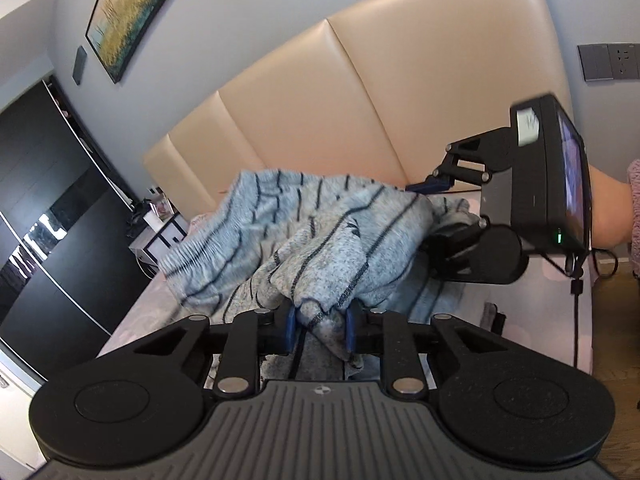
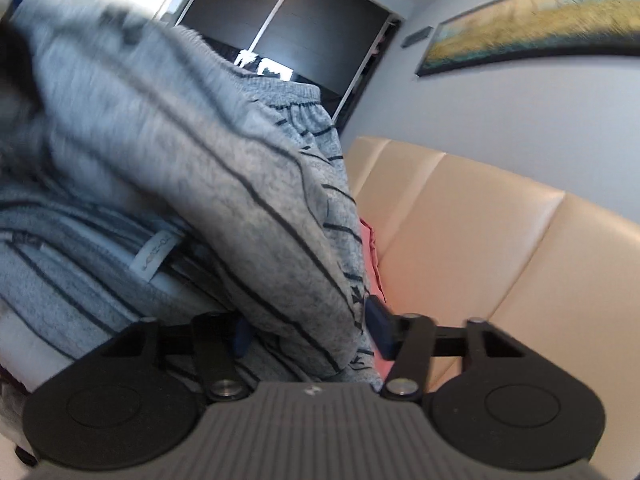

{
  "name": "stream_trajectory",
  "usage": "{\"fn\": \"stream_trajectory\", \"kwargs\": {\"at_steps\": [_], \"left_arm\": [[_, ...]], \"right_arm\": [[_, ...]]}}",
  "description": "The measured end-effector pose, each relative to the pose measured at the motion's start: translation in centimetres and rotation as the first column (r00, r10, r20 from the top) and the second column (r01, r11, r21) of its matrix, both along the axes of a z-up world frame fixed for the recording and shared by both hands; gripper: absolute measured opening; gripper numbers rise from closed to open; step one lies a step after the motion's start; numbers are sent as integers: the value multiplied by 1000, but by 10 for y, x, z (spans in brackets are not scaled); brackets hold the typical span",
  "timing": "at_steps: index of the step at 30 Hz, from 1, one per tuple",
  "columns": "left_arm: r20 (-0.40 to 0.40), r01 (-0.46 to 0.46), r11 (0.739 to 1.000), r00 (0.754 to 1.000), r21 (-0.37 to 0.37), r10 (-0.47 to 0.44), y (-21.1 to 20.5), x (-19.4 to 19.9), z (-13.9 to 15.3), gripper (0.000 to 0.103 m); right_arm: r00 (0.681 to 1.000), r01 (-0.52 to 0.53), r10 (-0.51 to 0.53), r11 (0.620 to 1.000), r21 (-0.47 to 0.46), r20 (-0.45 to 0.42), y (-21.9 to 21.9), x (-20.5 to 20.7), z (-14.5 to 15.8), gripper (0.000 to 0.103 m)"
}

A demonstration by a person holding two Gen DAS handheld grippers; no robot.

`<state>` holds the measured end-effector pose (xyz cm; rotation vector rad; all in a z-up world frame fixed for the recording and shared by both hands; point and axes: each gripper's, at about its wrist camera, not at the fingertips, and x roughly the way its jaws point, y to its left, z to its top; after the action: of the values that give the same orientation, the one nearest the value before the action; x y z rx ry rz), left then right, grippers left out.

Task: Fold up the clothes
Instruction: 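Lower the folded pants onto the clothes stack and open both tools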

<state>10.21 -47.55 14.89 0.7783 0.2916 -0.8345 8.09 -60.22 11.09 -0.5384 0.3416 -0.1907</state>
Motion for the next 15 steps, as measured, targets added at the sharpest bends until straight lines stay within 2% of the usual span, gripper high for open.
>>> {"fn": "stream_trajectory", "kwargs": {"at_steps": [1,3,6,7,9,10,11,15], "left_arm": [[-3,3,1000,1000,3,-3,2,-1,1,19],[-8,12,1000,1000,9,-12,5,-3,0,19],[-28,31,1000,999,5,-31,6,-4,-5,19],[-34,36,999,999,5,-36,5,-5,-7,19],[-44,43,999,998,13,-43,2,-3,-15,19],[-56,46,999,997,16,-45,2,-3,-18,19],[-72,48,999,996,21,-46,1,-2,-21,19],[-117,70,996,991,50,-64,2,0,-37,19]], "right_arm": [[1000,-11,10,997,-76,-23,4,3,0,37],[999,-14,5,969,-249,-34,12,6,3,34],[1000,18,-15,890,-455,11,16,9,13,33],[1000,17,-17,844,-537,6,15,9,8,33],[1000,5,-21,721,-693,-15,15,10,-6,32],[999,-3,-25,649,-761,-25,14,11,-13,32],[998,-24,-30,602,-798,-53,12,11,-22,32],[987,-104,-27,630,-770,-156,3,2,-45,32]]}}
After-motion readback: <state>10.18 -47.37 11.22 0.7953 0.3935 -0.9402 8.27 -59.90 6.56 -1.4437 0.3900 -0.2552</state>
